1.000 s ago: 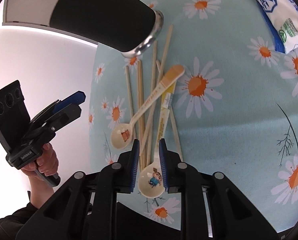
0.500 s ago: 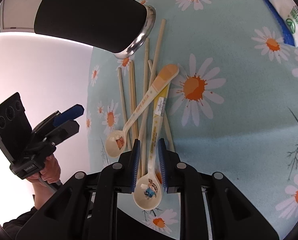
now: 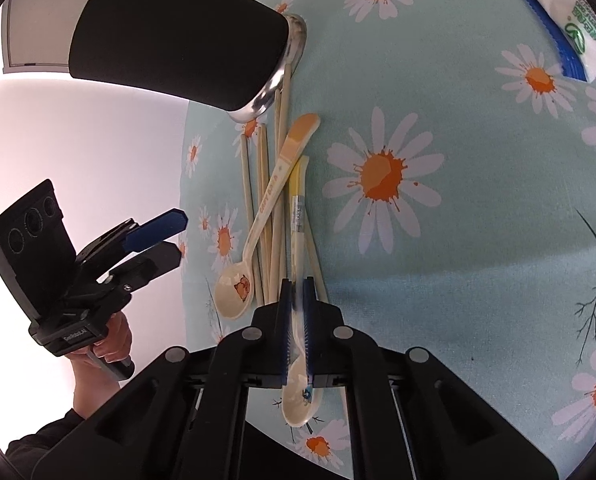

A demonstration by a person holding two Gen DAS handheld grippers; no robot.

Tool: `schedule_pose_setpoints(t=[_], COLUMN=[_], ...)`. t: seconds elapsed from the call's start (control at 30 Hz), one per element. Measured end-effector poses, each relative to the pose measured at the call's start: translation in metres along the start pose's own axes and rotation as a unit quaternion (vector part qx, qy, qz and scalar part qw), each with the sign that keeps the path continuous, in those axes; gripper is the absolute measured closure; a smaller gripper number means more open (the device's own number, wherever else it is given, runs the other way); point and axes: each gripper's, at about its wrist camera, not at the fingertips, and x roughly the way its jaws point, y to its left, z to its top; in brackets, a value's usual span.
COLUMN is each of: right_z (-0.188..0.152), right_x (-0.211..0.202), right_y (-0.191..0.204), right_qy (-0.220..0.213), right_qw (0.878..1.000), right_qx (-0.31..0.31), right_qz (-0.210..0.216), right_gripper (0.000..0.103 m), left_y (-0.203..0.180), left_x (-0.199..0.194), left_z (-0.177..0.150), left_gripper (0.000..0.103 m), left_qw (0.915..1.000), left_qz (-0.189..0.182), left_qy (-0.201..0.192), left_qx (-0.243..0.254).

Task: Organize utensils
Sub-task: 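Move both tools back toward the remaining spoons and chopsticks on the table, then grasp the spoon with the bear picture with the left gripper while the right gripper grasps a spoon handle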

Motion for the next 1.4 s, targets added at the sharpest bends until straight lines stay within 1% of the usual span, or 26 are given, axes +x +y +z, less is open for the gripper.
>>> schedule_pose_setpoints(t=[0.2,0.4,0.6,0.63,0.7,0.73,0.77,0.8,1.0,1.1,1.17,1.2,1.23,1.3,1.4], right_z=[-0.002,-0.005,-0.012,-0.013,-0.016,-0.016,-0.018,-0.021,-0.027,-0.026,-0.026,-0.025,-0.025,-0.026,-0.025], right_x=[-0.015,-0.035,-0.056,-0.059,-0.065,-0.07,-0.072,-0.078,-0.091,-0.084,-0.084,-0.082,-0.082,-0.083,-0.08], right_y=[-0.003,-0.003,-0.006,-0.006,-0.007,-0.009,-0.009,-0.01,-0.014,-0.012,-0.012,-0.011,-0.011,-0.01,-0.007], right_qy=[-0.017,-0.036,-0.049,-0.052,-0.056,-0.057,-0.058,-0.059,-0.059,-0.059,-0.058,-0.058,-0.058,-0.057,-0.056], right_qw=[1.0,0.999,0.999,0.998,0.998,0.998,0.998,0.998,0.998,0.998,0.998,0.998,0.998,0.998,0.998], right_qx=[0.008,0.004,0.001,0.002,0.002,0.002,0.002,0.002,0.005,0.005,0.004,0.003,0.002,-0.001,-0.004], right_qz=[0.006,0.017,0.023,0.024,0.025,0.025,0.025,0.026,0.026,0.025,0.026,0.026,0.026,0.027,0.028], right_gripper=[0.097,0.097,0.097,0.097,0.097,0.097,0.097,0.097,0.098,0.098,0.098,0.098,0.098,0.098,0.098], left_y=[0.002,-0.006,-0.013,-0.013,-0.015,-0.015,-0.016,-0.017,-0.026,-0.035,-0.044,-0.048,-0.05,-0.054,-0.056], left_x=[0.017,0.034,0.05,0.052,0.055,0.057,0.057,0.059,0.066,0.07,0.076,0.077,0.078,0.08,0.081], left_z=[0.005,0.01,0.019,0.019,0.021,0.022,0.023,0.024,0.029,0.031,0.033,0.033,0.033,0.033,0.035], left_gripper=[0.065,0.065,0.065,0.067,0.067,0.069,0.075,0.083,0.085,0.085,0.089,0.092,0.093,0.096,0.096], left_qw=[0.9997,0.9985,0.996,0.9957,0.9949,0.9946,0.9943,0.9939,0.9907,0.9877,0.9842,0.9825,0.981,0.9798,0.9802], left_qz=[0.004,0.004,0.016,0.016,0.013,0.014,0.016,0.017,0.03,0.046,0.067,0.076,0.082,0.084,0.087], left_qy=[0.021,0.046,0.075,0.079,0.085,0.088,0.09,0.093,0.106,0.113,0.116,0.118,0.119,0.122,0.12], left_qx=[0.007,0.027,0.045,0.046,0.052,0.054,0.055,0.057,0.08,0.098,0.115,0.123,0.129,0.134,0.131])
